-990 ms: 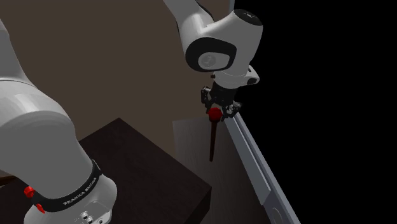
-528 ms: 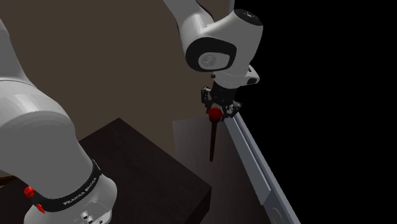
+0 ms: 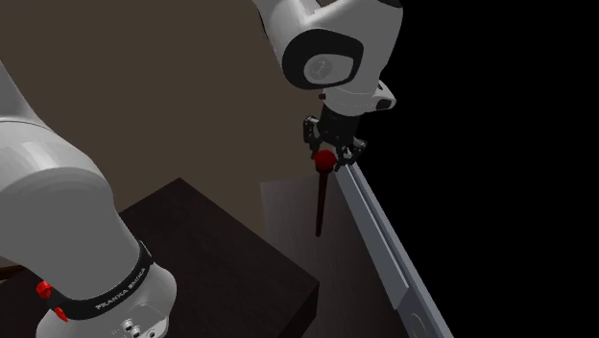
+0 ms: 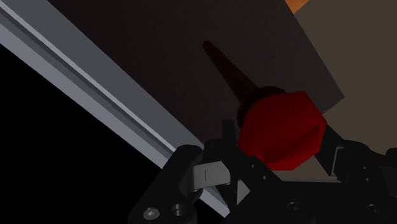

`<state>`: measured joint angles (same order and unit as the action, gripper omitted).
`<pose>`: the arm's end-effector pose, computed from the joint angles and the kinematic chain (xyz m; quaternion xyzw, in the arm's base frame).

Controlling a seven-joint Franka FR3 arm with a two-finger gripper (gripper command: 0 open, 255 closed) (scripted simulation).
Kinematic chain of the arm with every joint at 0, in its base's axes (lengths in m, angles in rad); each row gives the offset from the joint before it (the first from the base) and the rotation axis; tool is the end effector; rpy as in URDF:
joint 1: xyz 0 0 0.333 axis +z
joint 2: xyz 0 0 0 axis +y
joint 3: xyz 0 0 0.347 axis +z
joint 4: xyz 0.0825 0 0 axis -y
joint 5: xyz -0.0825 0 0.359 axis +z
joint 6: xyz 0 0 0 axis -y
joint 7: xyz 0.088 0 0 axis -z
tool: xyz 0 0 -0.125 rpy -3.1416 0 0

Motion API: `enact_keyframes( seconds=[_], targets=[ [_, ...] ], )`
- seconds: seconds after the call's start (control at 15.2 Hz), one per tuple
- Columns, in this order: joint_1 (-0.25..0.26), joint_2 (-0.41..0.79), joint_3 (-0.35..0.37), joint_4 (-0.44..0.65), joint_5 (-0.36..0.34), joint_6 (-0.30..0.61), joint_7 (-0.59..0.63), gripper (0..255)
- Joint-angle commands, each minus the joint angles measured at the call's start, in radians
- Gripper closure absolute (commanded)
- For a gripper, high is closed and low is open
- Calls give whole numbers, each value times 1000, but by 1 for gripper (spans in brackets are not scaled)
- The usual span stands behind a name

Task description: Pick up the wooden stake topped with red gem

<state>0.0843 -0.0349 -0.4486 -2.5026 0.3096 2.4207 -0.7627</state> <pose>0.4143 -0.1524 0.3237 -0.9908 -0.0796 -0.0349 0.1036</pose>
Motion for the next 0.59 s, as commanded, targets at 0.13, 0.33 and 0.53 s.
enact_keyframes(
  seconds=[0.13, 0.33, 0.53],
  targets=[
    [-6, -51, 0, 11, -50, -51, 44, 255],
    [-12, -85, 4, 23, -80, -90, 72, 255],
    [-14, -98, 5, 28, -91, -105, 82, 255]
  ],
)
